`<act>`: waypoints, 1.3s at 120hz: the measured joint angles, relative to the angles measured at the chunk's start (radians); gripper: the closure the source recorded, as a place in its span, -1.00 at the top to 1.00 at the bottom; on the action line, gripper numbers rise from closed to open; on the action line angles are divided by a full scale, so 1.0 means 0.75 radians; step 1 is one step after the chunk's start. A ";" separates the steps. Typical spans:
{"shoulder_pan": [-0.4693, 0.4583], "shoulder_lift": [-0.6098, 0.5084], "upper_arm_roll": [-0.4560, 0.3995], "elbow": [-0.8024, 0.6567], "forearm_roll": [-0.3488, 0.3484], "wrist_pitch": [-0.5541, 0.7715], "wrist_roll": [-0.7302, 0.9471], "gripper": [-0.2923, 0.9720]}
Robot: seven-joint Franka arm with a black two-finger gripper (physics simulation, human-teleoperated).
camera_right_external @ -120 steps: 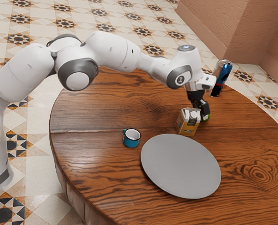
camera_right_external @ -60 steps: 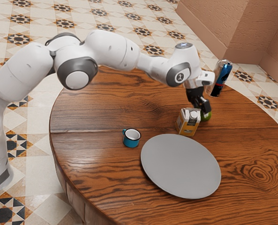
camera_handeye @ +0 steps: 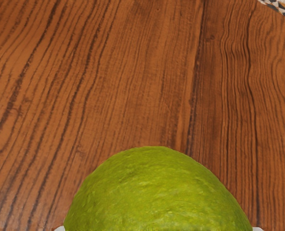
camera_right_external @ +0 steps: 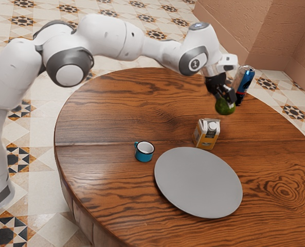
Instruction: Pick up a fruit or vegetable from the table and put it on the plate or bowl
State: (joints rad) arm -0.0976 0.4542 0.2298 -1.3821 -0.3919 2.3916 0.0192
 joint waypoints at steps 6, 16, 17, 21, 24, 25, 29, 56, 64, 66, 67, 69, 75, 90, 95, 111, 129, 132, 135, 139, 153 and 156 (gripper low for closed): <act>-0.054 -0.107 0.013 -0.076 0.065 -0.002 -0.028 -0.18; -0.134 -0.262 0.020 -0.144 0.209 -0.022 -0.096 -0.12; -0.142 -0.277 0.020 -0.150 0.224 -0.025 -0.104 -0.12; -0.173 -0.331 0.016 -0.166 0.282 -0.040 -0.137 -0.10; -0.197 -0.364 0.013 -0.173 0.323 -0.052 -0.162 -0.09; -0.205 -0.374 0.012 -0.175 0.336 -0.057 -0.171 -0.09; -0.225 -0.420 -0.005 -0.194 0.379 -0.073 -0.208 -0.12; -0.281 -0.580 -0.180 -0.417 0.519 -0.139 -0.493 -0.09; -0.298 -0.585 -0.218 -0.455 0.529 -0.148 -0.576 -0.09; -0.305 -0.586 -0.224 -0.466 0.530 -0.150 -0.597 -0.08; -0.309 -0.587 -0.227 -0.473 0.531 -0.150 -0.607 -0.08; -0.319 -0.588 -0.231 -0.486 0.532 -0.152 -0.628 -0.08; -0.349 -0.597 -0.239 -0.524 0.529 -0.156 -0.686 -0.10; -0.439 -0.606 -0.245 -0.575 0.522 -0.162 -0.819 -0.08; -0.471 -0.609 -0.244 -0.580 0.521 -0.164 -0.857 -0.08; -0.578 -0.607 -0.236 -0.594 0.522 -0.166 -0.962 -0.08; -0.682 -0.597 -0.237 -0.596 0.528 -0.165 -1.052 -0.08; -0.699 -0.596 -0.236 -0.596 0.528 -0.165 -1.064 -0.08; -0.715 -0.596 -0.236 -0.596 0.528 -0.165 -1.077 -0.08; -0.735 -0.594 -0.235 -0.595 0.528 -0.165 -1.092 -0.08; -0.791 -0.592 -0.234 -0.595 0.528 -0.165 -1.140 -0.08; -0.798 -0.592 -0.234 -0.594 0.528 -0.165 -1.149 -0.08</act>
State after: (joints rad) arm -0.6965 0.0101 0.0544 -1.8280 0.0040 2.2675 -0.8427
